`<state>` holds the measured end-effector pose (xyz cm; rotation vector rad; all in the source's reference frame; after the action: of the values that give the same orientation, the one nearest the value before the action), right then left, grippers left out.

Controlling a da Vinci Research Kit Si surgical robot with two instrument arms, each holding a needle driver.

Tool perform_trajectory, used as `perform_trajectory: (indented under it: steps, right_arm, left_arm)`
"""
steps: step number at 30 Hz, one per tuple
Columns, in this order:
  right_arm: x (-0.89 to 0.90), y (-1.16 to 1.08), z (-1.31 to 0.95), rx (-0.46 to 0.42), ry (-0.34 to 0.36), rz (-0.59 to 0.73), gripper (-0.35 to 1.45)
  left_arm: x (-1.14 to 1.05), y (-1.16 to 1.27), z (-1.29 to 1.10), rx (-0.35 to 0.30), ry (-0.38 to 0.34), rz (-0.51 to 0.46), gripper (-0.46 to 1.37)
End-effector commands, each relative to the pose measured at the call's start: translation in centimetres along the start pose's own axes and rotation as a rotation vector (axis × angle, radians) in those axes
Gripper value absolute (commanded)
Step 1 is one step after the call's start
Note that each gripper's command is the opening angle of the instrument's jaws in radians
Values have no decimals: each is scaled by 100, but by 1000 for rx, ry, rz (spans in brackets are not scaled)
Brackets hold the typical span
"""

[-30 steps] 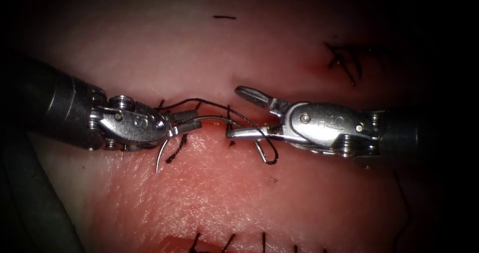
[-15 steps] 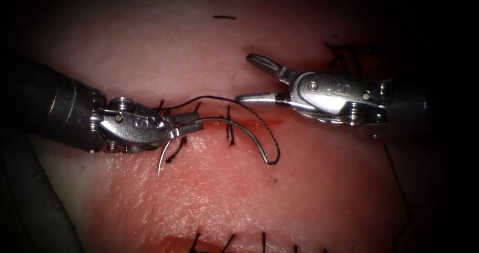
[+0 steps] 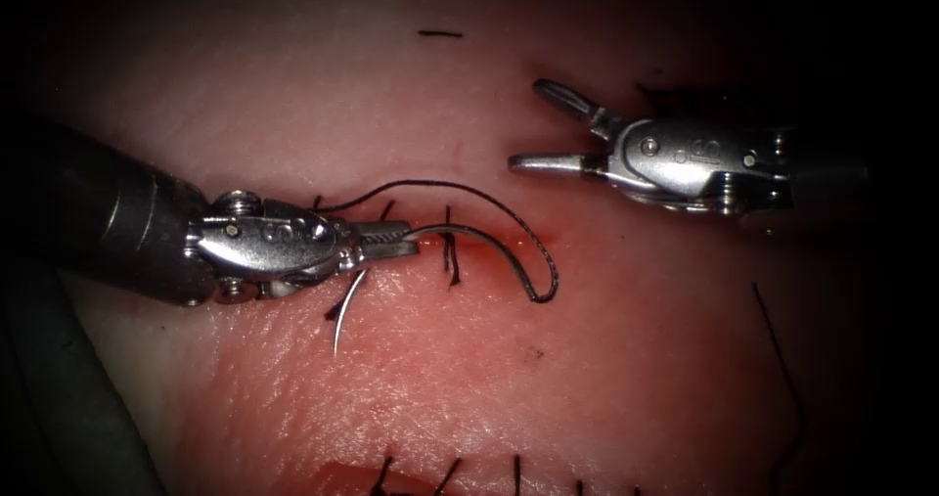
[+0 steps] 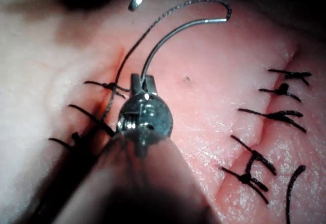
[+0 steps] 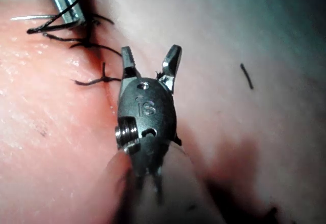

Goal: Wound Closure
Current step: Hand over the needle from the left to the right gripper

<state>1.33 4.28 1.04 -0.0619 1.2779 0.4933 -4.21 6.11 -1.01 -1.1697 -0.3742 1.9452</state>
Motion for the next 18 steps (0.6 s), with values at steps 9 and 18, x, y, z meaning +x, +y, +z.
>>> perform_trajectory:
  steps: [9, 18]
  right_arm:
    - [-13, -13, -11, 123, 37, 109, 77]
    - [-9, -26, -10, 149, 110, 215, 75]
  left_arm:
    - [-2, -15, 9, -106, 144, -66, -35]
    - [0, -20, 12, -127, 221, -91, -35]
